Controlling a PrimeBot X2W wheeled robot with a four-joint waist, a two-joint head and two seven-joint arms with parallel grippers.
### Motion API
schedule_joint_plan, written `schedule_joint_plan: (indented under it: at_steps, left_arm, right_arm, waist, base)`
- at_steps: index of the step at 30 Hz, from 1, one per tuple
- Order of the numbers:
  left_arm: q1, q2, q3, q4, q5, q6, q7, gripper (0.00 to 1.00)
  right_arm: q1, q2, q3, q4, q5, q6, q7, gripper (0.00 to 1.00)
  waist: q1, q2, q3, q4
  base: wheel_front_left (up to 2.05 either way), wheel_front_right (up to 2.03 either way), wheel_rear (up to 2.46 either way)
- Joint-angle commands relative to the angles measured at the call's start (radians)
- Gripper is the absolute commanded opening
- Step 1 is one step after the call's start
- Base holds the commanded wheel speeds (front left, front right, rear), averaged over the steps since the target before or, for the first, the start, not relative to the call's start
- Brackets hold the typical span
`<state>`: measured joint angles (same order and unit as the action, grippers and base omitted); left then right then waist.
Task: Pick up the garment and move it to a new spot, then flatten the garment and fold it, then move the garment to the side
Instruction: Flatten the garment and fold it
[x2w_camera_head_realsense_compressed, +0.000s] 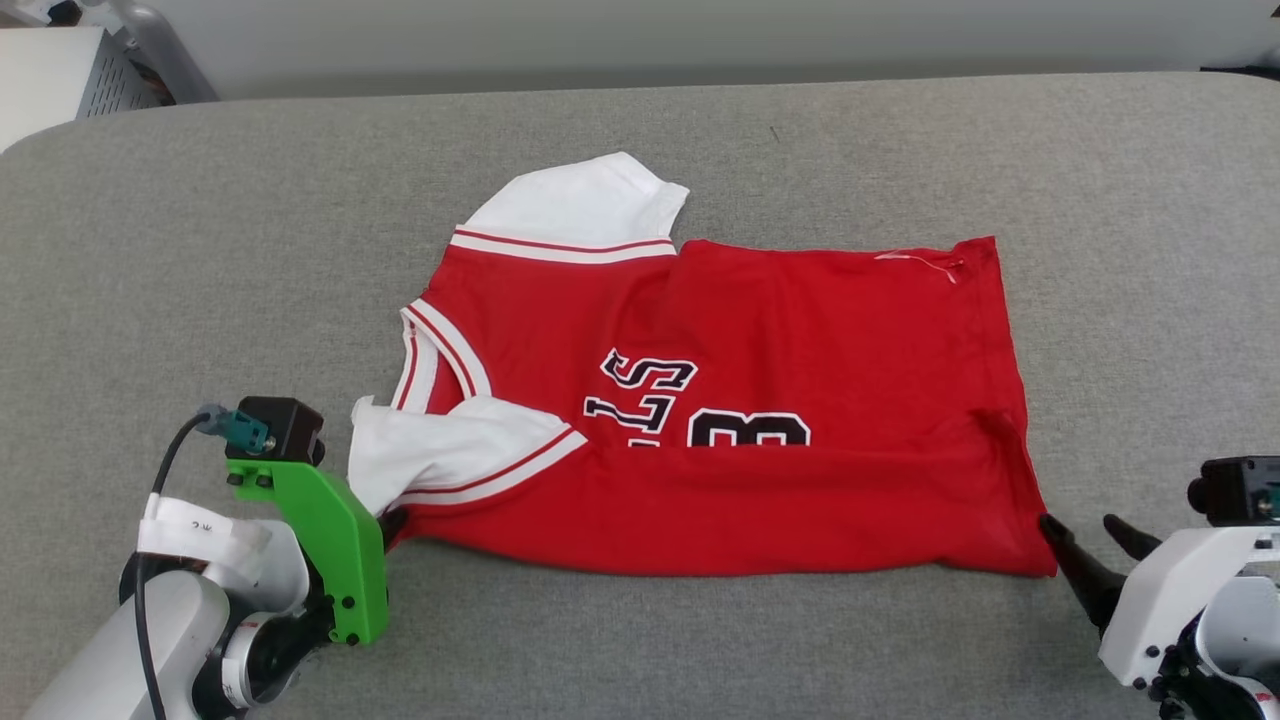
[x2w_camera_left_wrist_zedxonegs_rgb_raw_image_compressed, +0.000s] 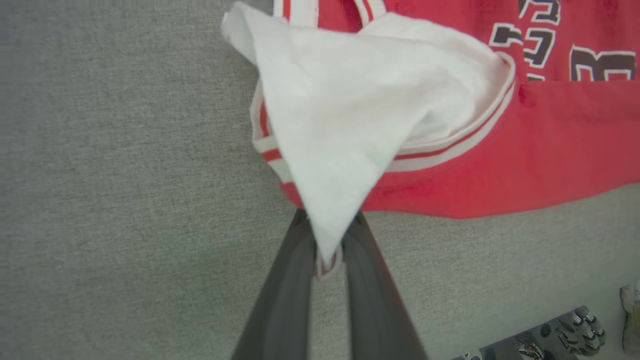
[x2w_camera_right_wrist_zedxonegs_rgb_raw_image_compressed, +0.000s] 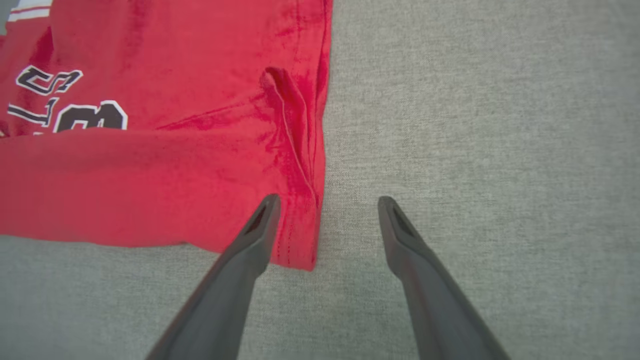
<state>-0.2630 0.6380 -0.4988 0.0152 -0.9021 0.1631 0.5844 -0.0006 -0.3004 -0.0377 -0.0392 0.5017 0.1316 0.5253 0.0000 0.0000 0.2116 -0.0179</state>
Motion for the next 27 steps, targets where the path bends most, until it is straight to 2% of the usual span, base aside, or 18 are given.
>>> schedule_joint_plan:
  at_steps: [1, 7, 14, 15, 16, 17, 27]
  left_arm:
    - [0.012, 0.011, 0.006, -0.024, 0.014, 0.013, -0.005, 0.0]
    - [0.011, 0.016, 0.002, -0.093, 0.032, 0.038, -0.004, 0.0]
    - [0.014, 0.01, 0.0, -0.109, 0.035, 0.047, -0.011, 0.0]
    - [0.015, 0.009, 0.0, -0.108, 0.035, 0.047, -0.013, 0.0]
    - [0.016, 0.008, -0.001, -0.108, 0.035, 0.047, -0.014, 0.0]
    - [0.017, 0.007, -0.002, -0.107, 0.035, 0.047, -0.015, 0.0]
    - [0.069, 0.003, -0.021, -0.114, 0.027, 0.045, -0.027, 0.0]
  right_arm:
    - [0.005, -0.006, 0.017, -0.004, 0.018, -0.001, 0.025, 1.0]
    - [-0.023, -0.023, 0.074, 0.018, 0.046, -0.001, 0.086, 1.0]
    - [-0.037, -0.03, 0.132, 0.087, 0.07, -0.001, 0.157, 1.0]
    - [-0.037, -0.029, 0.14, 0.094, 0.072, -0.001, 0.168, 0.84]
    - [-0.037, -0.027, 0.148, 0.099, 0.075, -0.001, 0.176, 0.34]
    - [-0.037, -0.026, 0.151, 0.101, 0.078, -0.001, 0.18, 0.0]
    - [-0.028, -0.045, 0.131, 0.102, 0.075, -0.001, 0.183, 0.0]
  waist:
    - [0.0, 0.0, 0.01, 0.007]
    - [0.0, 0.0, 0.044, 0.025]
    - [0.0, 0.0, 0.07, 0.039]
    - [0.0, 0.0, 0.072, 0.041]
    - [0.0, 0.0, 0.073, 0.043]
    - [0.0, 0.0, 0.073, 0.044]
    - [0.0, 0.0, -0.005, 0.052]
  base:
    - [0.0, 0.0, 0.0]
    - [0.0, 0.0, 0.0]
    - [0.0, 0.0, 0.0]
    - [0.0, 0.0, 0.0]
    - [0.0, 0.0, 0.0]
    - [0.0, 0.0, 0.0]
    - [0.0, 0.0, 0.0]
